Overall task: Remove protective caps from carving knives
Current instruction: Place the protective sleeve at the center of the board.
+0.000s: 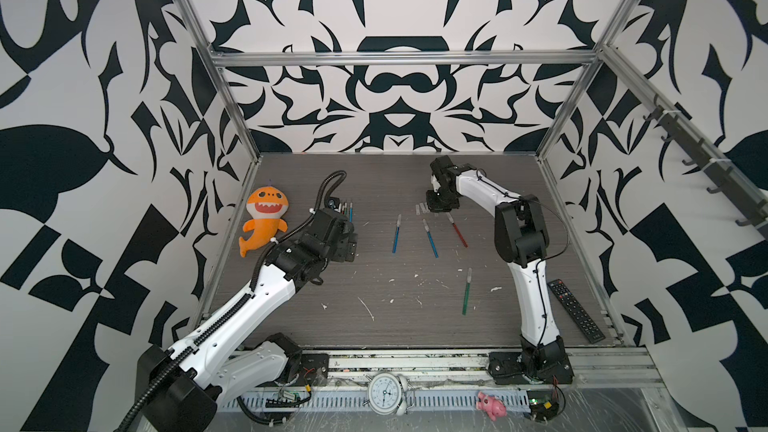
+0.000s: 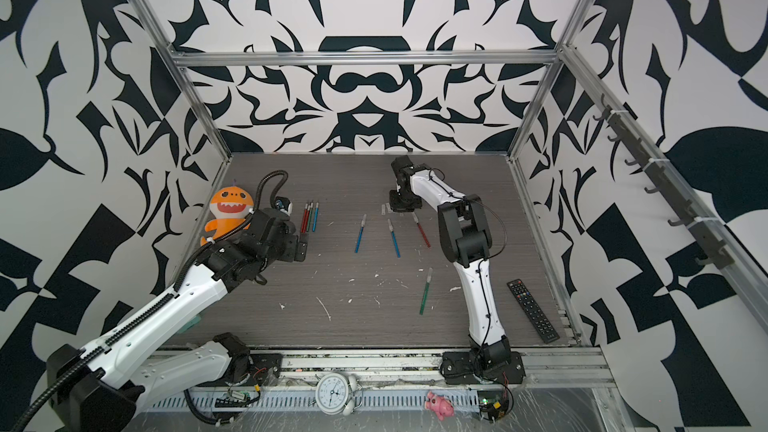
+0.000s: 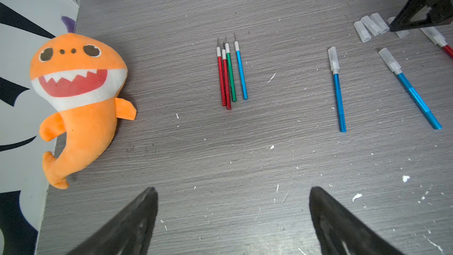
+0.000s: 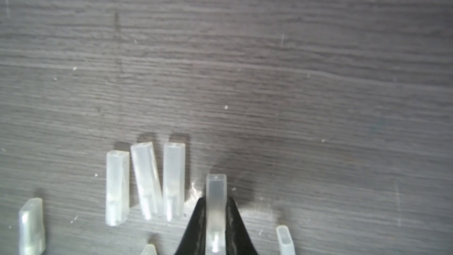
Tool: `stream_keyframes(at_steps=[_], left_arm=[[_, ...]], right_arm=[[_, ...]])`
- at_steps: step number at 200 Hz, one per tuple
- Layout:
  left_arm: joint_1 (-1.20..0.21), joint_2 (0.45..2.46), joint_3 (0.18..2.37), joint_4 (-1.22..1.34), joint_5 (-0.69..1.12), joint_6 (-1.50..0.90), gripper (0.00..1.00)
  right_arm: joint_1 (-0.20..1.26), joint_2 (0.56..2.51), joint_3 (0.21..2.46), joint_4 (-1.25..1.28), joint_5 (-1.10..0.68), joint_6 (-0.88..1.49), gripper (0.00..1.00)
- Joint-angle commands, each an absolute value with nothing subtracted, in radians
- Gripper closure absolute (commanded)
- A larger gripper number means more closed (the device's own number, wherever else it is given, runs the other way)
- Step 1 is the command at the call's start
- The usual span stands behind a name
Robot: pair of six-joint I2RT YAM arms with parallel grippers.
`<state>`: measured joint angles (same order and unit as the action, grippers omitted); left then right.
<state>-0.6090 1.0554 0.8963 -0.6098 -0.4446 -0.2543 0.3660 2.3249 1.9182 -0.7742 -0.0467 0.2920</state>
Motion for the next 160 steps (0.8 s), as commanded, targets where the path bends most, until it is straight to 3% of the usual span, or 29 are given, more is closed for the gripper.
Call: stream_keyframes(at_steps=[1, 99, 160], left_arm=[[-0.611, 1.055, 0.923, -0.623, -0.436, -0.259, 0.01], [-0.612, 1.060, 0.928, -0.626, -0.435, -0.257, 0.01], [-0.610, 1.066, 0.930, -0.628, -0.429, -0.258, 0.01]], right_arm=[[0.362, 2.337, 1.965, -0.799, -0.032, 0.293, 0.88], [0.361, 2.383, 2.042, -0.822, -0.063, 0.316, 0.94], [0.361, 2.355, 2.040, -0.822, -0.072, 0.336, 0.87]])
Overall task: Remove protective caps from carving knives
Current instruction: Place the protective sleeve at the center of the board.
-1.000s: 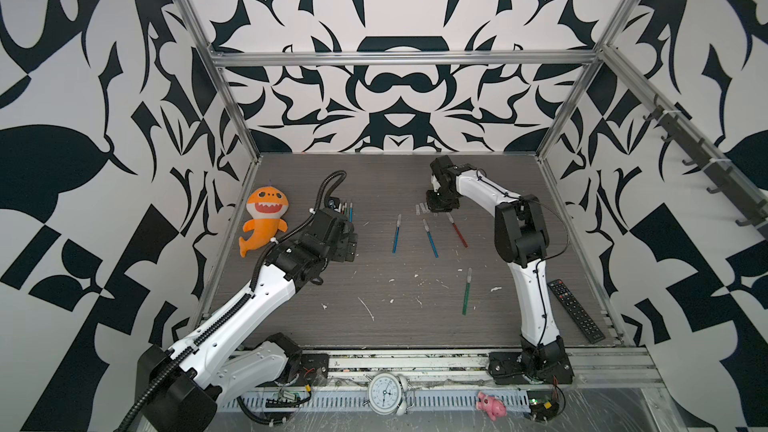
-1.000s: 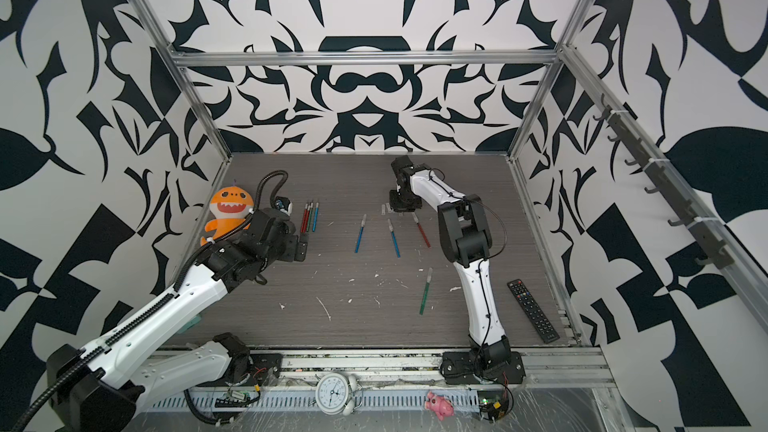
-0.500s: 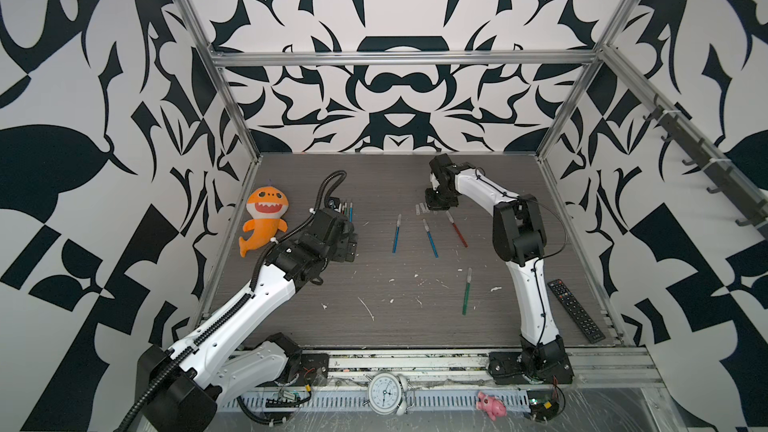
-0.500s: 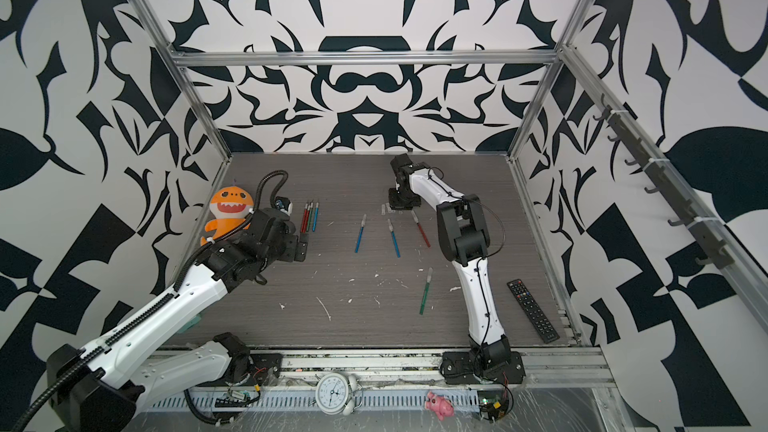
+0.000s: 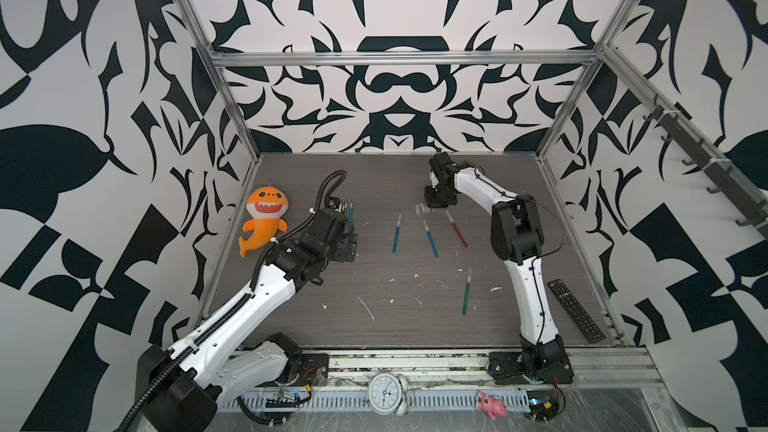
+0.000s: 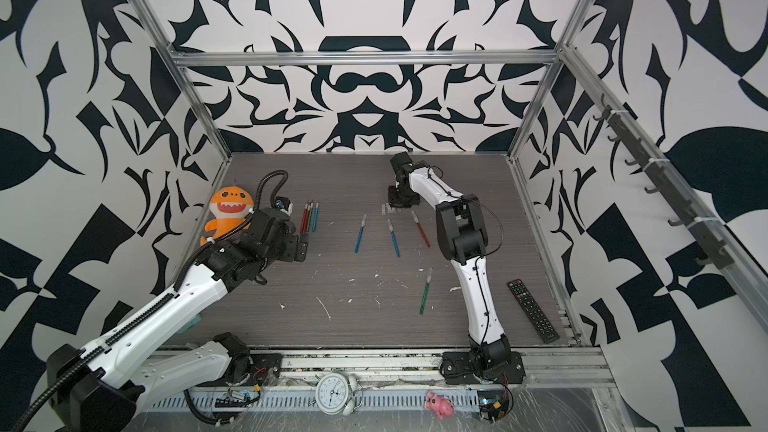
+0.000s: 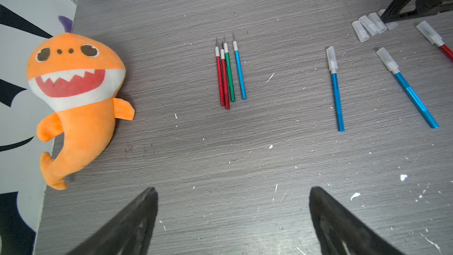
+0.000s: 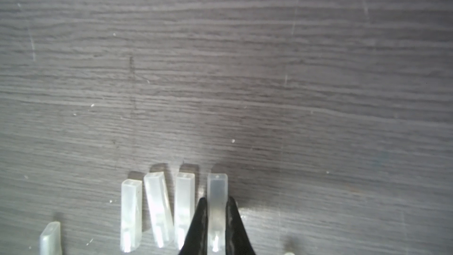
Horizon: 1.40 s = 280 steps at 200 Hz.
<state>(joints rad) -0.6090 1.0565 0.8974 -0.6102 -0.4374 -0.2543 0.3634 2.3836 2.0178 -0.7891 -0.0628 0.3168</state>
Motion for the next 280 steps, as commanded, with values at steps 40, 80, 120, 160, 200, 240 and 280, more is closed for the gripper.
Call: stream_keyframes(at_steps=[40, 80, 120, 160, 200, 240, 280], left_arm=[[-0.611, 1.071, 0.933, -0.631, -0.426, -0.256, 0.01], [-0.610, 1.072, 0.932, -0.632, -0.428, -0.255, 0.01], [-0.609, 1.080, 0.946, -0.641, -0.421, -0.244, 0.01], [-0.610, 1.088, 0.972, -0.657, -0.361, -0.237, 0.00], [-0.612, 1.139, 1.024, -0.698, -0.273, -0.287, 0.01], [-0.635, 1.190, 1.058, -0.715, -0.234, -0.360, 0.01], [-0.670, 1.262, 1.052, -0.655, -0.193, -0.437, 0.01]], right_arm=[[0.361, 2.334, 2.055, -0.831, -0.080, 0.348, 0.77], [0.361, 2.298, 2.074, -0.849, -0.054, 0.350, 0.71], [0.361, 2.221, 2.070, -0.862, -0.040, 0.357, 0.63], [0.365, 2.046, 1.925, -0.794, -0.052, 0.383, 0.47], [0.370, 1.791, 1.607, -0.604, -0.095, 0.441, 0.22], [0.376, 1.577, 1.359, -0.509, -0.055, 0.471, 0.01], [0.388, 1.385, 1.181, -0.479, 0.042, 0.513, 0.01]])
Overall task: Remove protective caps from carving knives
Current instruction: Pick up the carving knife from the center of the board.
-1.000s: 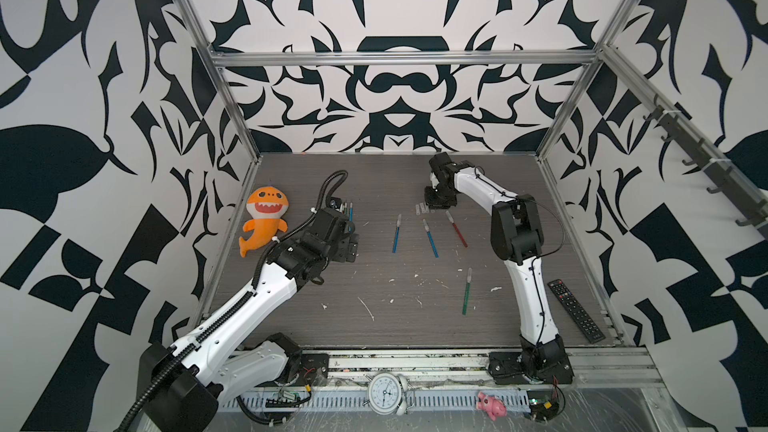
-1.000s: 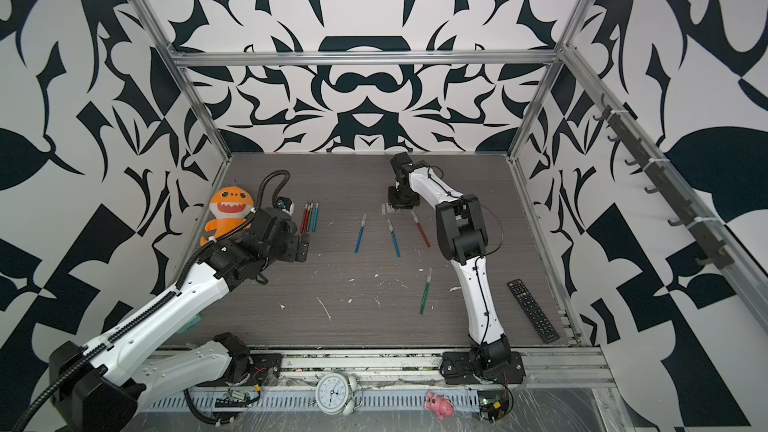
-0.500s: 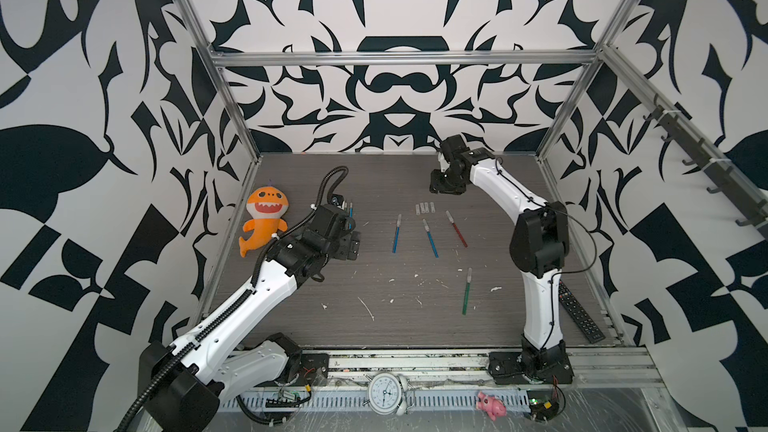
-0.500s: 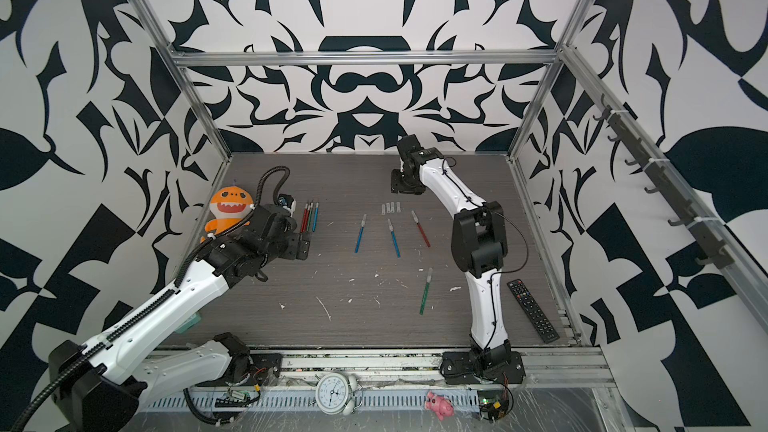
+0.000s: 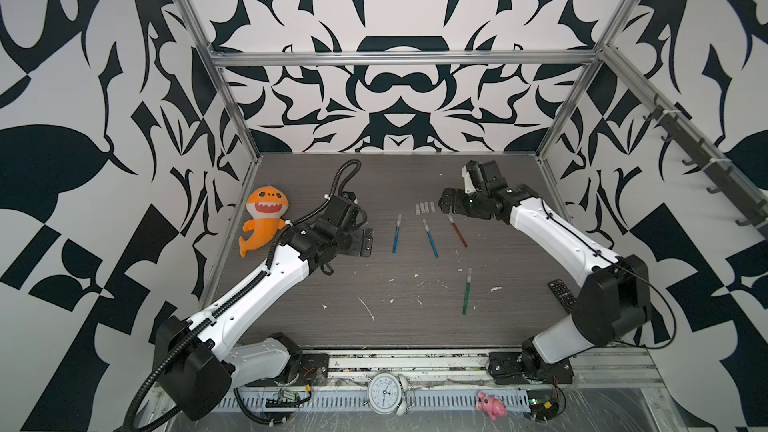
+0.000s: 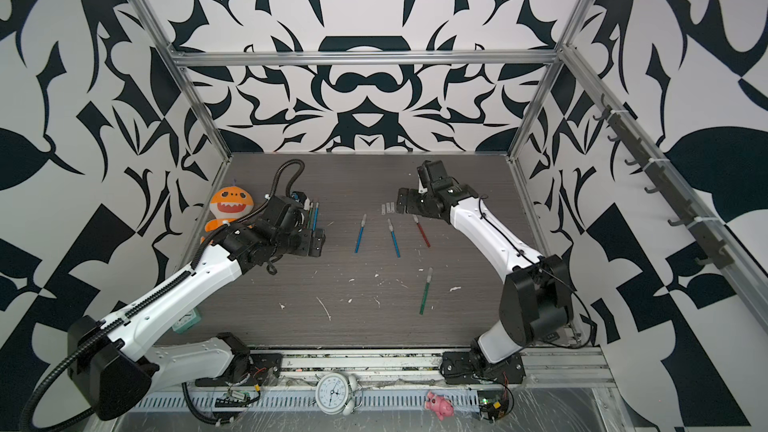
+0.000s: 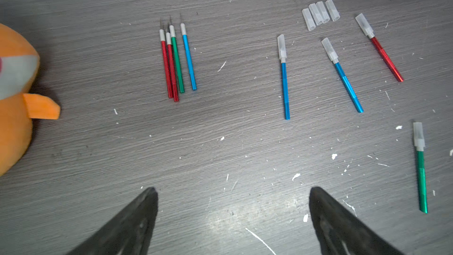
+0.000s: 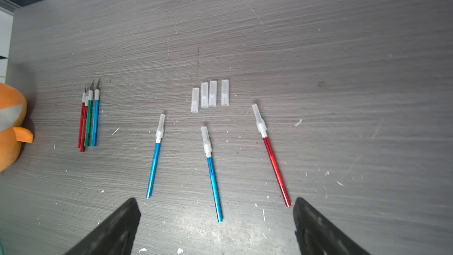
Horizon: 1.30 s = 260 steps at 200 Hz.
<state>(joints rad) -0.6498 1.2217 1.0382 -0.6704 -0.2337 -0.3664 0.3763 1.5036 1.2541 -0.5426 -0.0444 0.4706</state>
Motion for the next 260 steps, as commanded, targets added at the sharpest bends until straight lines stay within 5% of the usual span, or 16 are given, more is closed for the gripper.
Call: stream_keyframes(at_steps=[1, 55, 123, 260], left_arm=[[-0.670, 1.264, 1.052, -0.653, -0.192, -0.439, 0.01], [-0.706, 1.438, 1.076, -0.563, -0.156, -0.523, 0.01], [-0.731, 1.629, 1.148, -0.474, -0.117, -0.546, 0.00], [-0.752, 1.957, 1.371, -0.559, -0.151, -0.503, 0.39]], right_arm=[[0.388, 1.380, 1.175, -0.477, 0.047, 0.514, 0.01], [0.406, 1.057, 0.849, -0.319, 0.252, 0.569, 0.01], [0.407, 1.000, 0.769, -0.355, 0.277, 0.564, 0.01], [0.407, 1.039, 0.761, -0.324, 0.218, 0.512, 0.03]])
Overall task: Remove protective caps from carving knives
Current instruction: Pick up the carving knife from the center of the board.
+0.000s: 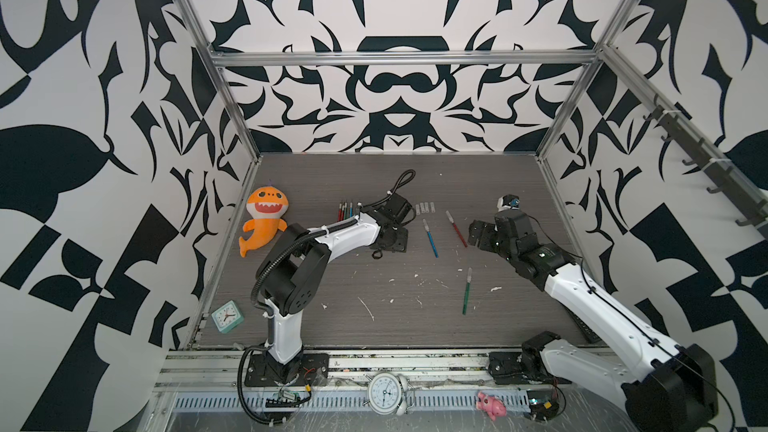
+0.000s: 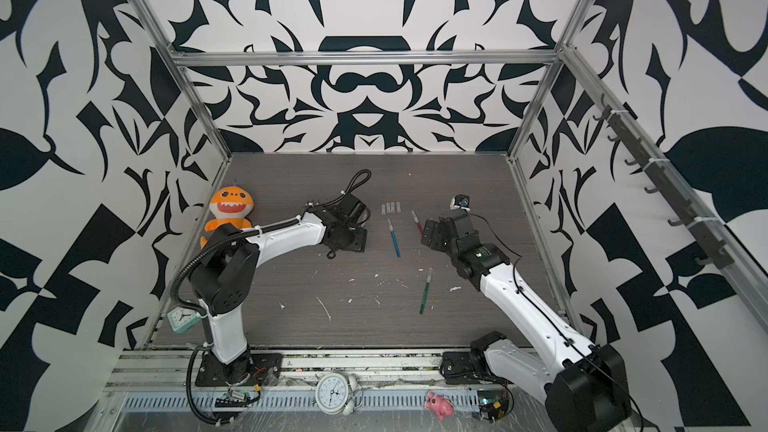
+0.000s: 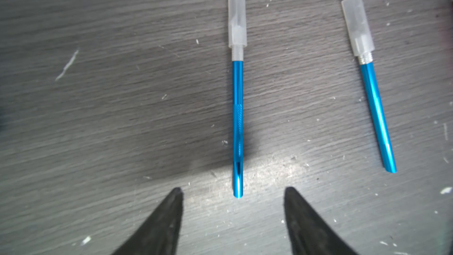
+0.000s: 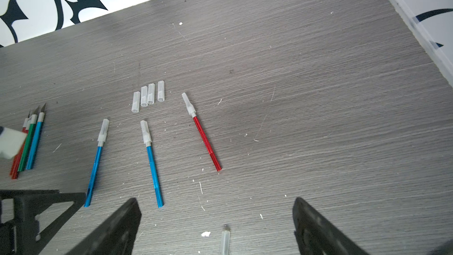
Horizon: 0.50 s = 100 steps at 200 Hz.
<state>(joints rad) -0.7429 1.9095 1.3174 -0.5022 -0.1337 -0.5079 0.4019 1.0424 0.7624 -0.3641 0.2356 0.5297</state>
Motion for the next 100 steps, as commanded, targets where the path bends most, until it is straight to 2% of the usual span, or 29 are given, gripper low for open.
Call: stream_keyframes(at_steps=[1, 31, 100], left_arm=[[-0.752, 1.958, 1.372, -0.561, -0.152, -0.502, 0.39], [-0.758, 1.999, 1.403, -0.595, -0.192, -0.499, 0.50], [-0.770, 2.073, 1.461, -0.641, -0.222, -0.493, 0.62]], right_arm=[[0.407, 1.039, 0.760, -0.324, 0.219, 0.512, 0.03], [0.406, 1.040, 0.759, -0.318, 0.218, 0.512, 0.03], [0.406, 1.038, 0.756, -0.311, 0.203, 0.515, 0.04]])
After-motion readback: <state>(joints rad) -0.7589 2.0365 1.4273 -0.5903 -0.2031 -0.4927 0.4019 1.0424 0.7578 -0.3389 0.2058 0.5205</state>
